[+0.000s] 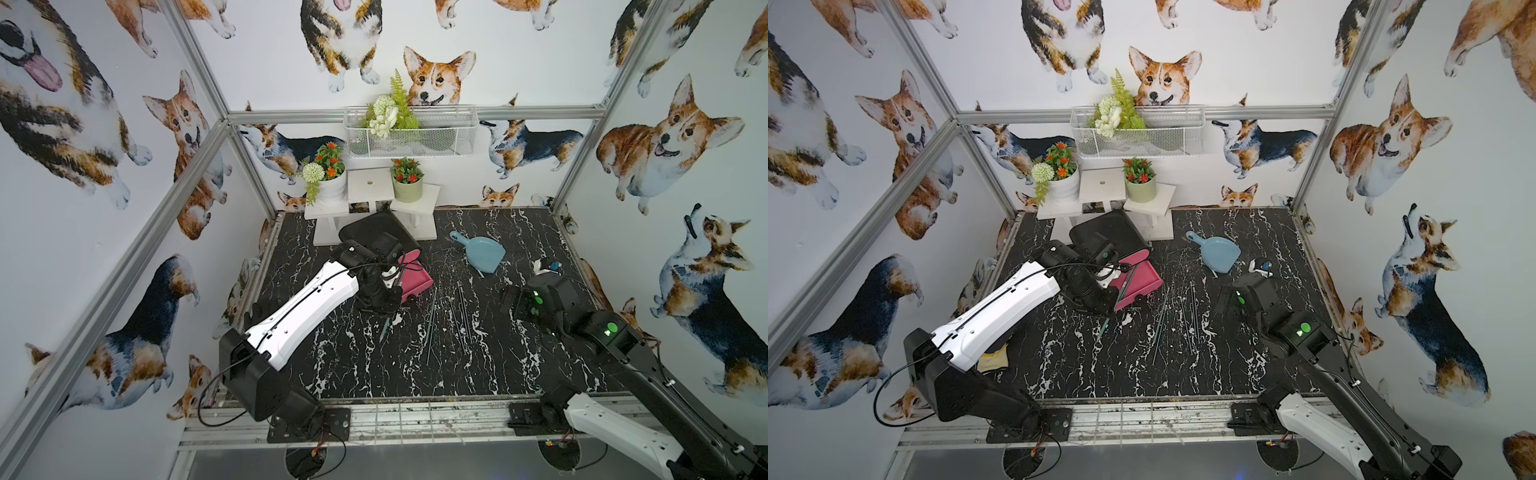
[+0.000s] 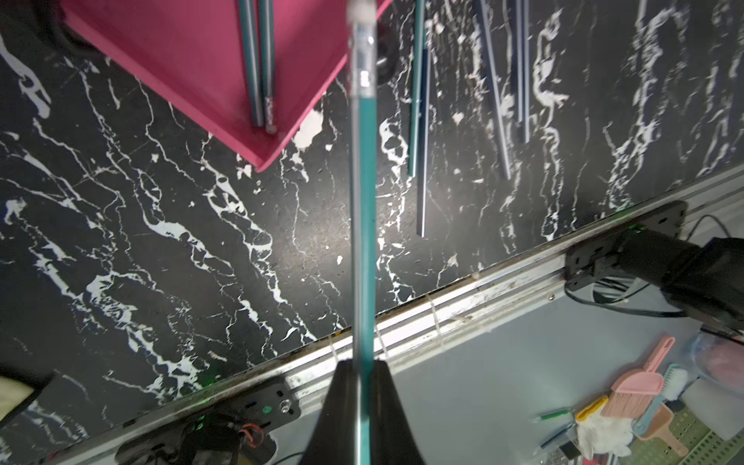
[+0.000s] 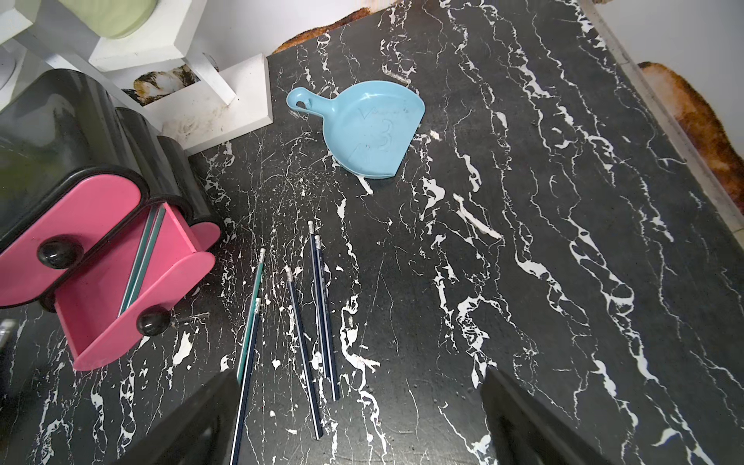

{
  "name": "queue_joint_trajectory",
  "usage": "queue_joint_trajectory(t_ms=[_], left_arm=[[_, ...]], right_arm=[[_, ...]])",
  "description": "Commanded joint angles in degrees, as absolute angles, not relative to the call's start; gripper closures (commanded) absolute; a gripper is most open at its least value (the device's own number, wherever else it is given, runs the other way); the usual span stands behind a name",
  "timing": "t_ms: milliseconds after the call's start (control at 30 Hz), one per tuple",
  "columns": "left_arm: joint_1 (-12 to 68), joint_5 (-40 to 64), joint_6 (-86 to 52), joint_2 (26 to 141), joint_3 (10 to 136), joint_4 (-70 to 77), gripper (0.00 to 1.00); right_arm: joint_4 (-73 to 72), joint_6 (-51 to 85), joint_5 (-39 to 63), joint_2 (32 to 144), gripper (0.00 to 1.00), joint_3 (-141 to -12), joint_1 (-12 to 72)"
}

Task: Please place the pencils in the drawer according to their color
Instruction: Place the pencil in the drawer.

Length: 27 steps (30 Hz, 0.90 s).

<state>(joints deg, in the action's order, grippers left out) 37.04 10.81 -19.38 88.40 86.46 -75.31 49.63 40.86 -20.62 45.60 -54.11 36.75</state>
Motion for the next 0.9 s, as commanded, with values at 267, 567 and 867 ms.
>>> queue_joint_trajectory(t_ms=[267,567,867], left_arm=[[34.0,7.9,-11.7,97.6,92.6,-79.2,1.00],[34.0,6.2,-11.1,102.9,95.7,-78.3,1.00],[34.0,2.8,-11.7,106.3,98.0,-76.3,1.00]], right_arm=[[48.4,41.0,-22.1,44.2,0.00,-53.3,36.8],[47.9,40.9,-22.2,43.2,0.00,-52.8,36.8],[47.5,41.0,-21.7,42.6,0.00,-52.4,36.8]])
